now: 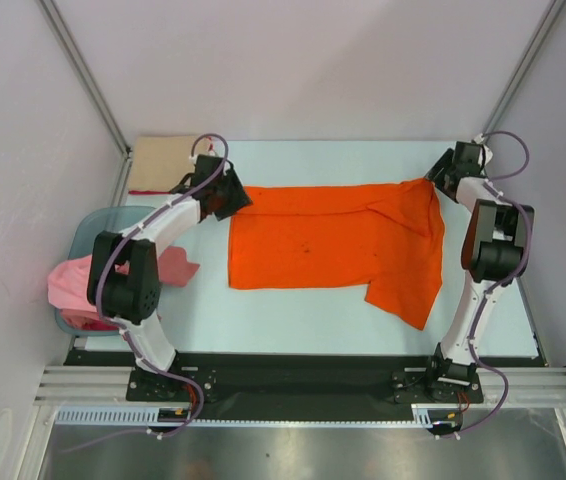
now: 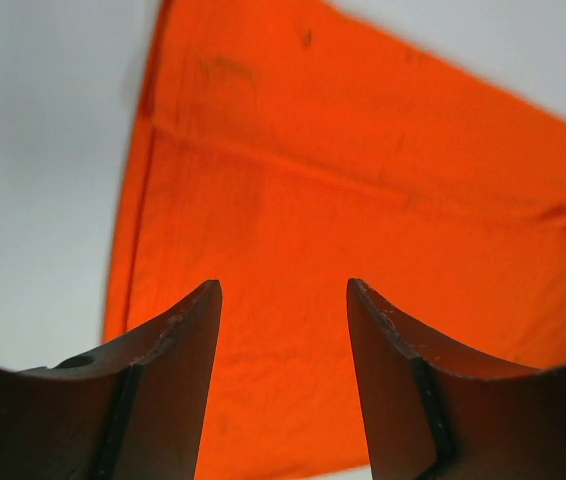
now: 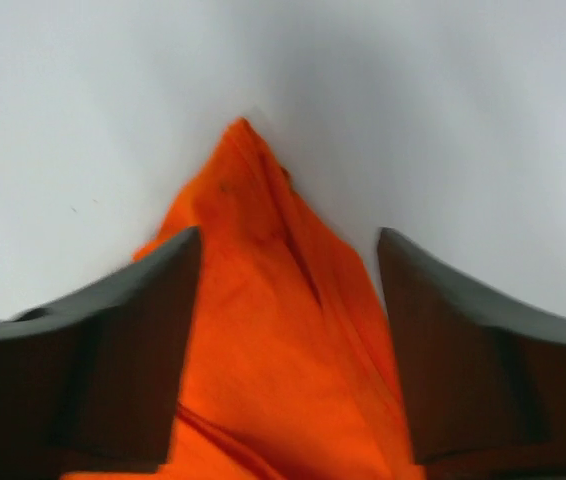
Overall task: Fold and stack the t-shirts
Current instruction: Fold the tshirt
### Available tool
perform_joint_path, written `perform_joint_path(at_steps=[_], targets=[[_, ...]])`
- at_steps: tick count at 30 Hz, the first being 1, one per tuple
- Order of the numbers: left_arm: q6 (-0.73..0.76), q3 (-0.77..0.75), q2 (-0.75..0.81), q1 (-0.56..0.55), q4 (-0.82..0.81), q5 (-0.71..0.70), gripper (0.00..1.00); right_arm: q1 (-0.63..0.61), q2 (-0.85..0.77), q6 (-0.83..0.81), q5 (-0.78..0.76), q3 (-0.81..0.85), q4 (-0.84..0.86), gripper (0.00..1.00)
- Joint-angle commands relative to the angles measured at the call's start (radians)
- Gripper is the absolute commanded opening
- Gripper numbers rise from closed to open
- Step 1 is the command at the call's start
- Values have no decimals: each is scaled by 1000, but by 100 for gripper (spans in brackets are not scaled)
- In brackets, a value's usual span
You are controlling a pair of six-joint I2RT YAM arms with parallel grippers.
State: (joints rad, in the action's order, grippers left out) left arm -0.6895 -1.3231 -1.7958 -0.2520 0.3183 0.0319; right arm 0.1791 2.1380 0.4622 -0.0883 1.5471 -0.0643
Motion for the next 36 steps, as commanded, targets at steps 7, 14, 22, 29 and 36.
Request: perform_joint_path(at_steps=[7,14,22,29,36], targets=[[-106,393,390,-78,-1,-99,52,56,-430,65,-48,-145,-446,82],[-245,545,515,-119,132,-240,57,4,-769,147,-2,-476,-542,79],[-338,562,406,-165,183,-248,50,-109,-1087,224,-67,-703,-621,68],[-404,611,389,-187,183,-247,51,-104,-1122,220,-148,-705,-698,68],[-395,614,309,-187,127,-205,46,-95,-1129,219,-156,-734,-721,68]])
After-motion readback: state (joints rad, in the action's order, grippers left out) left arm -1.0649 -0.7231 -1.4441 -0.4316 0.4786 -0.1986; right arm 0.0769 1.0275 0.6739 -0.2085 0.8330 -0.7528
